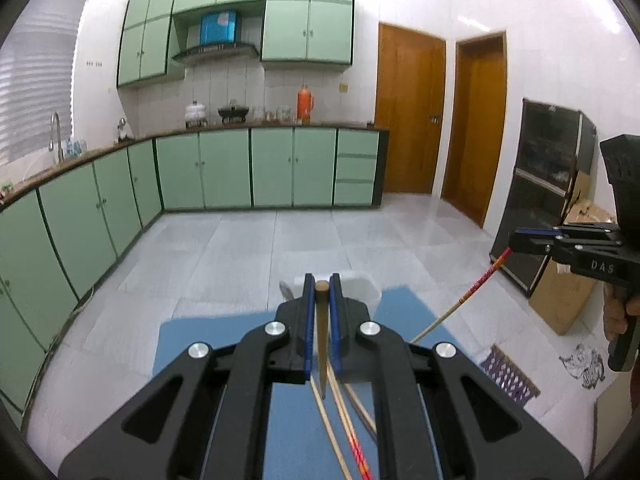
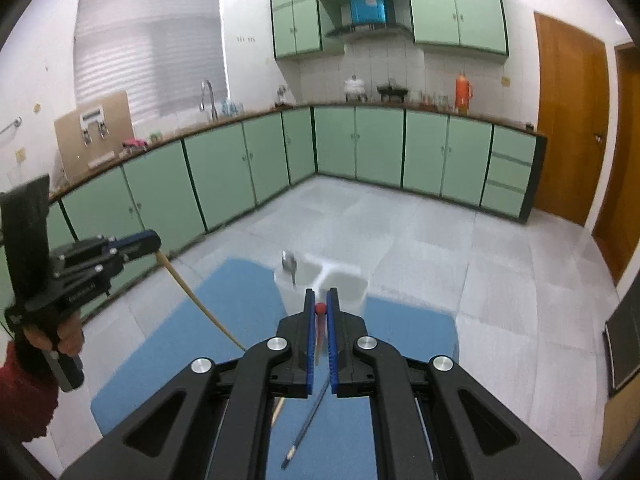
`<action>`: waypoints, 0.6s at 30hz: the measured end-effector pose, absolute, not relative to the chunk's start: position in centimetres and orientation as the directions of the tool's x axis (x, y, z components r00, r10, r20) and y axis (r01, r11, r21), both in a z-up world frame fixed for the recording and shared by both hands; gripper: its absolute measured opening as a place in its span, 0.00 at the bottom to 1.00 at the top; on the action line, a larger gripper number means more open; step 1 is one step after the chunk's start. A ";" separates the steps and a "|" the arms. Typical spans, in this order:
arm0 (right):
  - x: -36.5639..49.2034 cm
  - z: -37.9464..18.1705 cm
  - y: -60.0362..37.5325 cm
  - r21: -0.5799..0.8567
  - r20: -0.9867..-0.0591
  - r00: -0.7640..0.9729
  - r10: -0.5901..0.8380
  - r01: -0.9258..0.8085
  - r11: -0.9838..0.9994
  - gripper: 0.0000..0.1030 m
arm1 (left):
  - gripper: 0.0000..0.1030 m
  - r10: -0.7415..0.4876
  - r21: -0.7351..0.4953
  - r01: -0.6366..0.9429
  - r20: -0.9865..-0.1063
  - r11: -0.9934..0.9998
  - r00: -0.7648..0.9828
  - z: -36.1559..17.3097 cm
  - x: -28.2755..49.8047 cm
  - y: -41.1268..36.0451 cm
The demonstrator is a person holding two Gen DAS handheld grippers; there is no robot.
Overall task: Organize utensils
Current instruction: 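Carry both chopsticks to the holder and lower them in upright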
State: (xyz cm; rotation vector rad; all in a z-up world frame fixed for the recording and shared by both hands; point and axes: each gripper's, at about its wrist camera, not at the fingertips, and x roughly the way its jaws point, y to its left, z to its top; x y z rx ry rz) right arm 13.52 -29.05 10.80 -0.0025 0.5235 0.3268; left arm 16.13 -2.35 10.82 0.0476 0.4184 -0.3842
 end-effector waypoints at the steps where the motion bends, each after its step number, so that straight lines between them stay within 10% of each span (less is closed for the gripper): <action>1: 13.7 11.9 -29.2 0.078 -0.468 0.827 0.311 -0.312 0.947 0.05 | 0.06 -0.356 -0.031 0.374 -0.390 0.927 0.849 11.5 16.2 -2.4; 18: 25.5 12.2 -28.2 0.038 -0.465 0.845 0.263 -0.278 0.960 0.05 | 0.06 -0.327 -0.013 0.332 -0.209 0.943 0.922 13.9 27.5 -9.7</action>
